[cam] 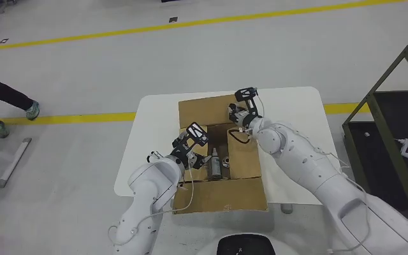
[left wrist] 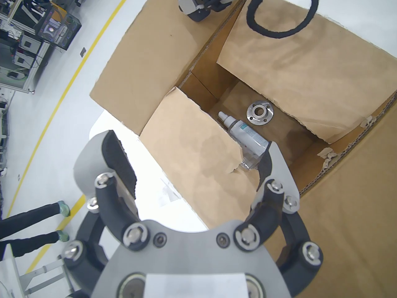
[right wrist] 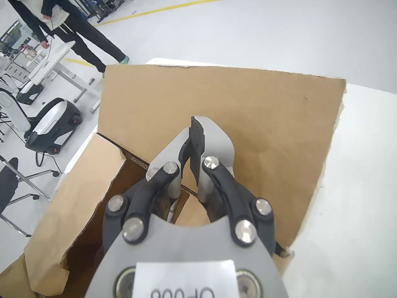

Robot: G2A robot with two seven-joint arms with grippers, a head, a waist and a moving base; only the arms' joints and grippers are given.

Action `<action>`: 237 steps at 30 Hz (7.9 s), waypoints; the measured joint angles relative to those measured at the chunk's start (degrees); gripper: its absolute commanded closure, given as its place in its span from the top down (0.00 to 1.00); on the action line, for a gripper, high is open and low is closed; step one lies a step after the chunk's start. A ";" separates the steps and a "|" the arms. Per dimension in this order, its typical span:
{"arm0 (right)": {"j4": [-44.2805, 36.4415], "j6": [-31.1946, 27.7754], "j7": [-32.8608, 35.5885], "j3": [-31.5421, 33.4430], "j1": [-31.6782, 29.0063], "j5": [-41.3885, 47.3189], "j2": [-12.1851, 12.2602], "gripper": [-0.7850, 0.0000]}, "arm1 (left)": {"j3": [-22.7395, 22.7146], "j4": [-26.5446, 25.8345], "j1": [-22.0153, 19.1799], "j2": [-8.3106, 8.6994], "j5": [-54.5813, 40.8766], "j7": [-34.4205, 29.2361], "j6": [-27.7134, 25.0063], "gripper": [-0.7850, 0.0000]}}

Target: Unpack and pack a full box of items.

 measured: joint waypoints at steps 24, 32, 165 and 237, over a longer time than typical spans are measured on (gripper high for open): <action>-20.52 -2.80 -18.67 15.85 -14.71 -13.65 6.00 0.00 | 0.00 0.00 0.00 0.00 0.00 0.00 0.00 1.00; -43.39 -0.35 -16.53 27.77 -33.31 -23.07 9.91 0.00 | 1.71 2.39 0.53 -0.23 -0.88 1.92 2.97 1.00; -26.11 -6.92 -7.49 23.23 -30.94 -16.96 7.52 0.00 | -5.43 -0.83 -5.86 -0.55 4.31 -6.18 7.54 1.00; -34.37 -5.88 -1.84 27.97 -37.44 -15.06 8.95 0.00 | 2.75 40.73 -12.72 -4.04 -68.20 -4.45 26.86 1.00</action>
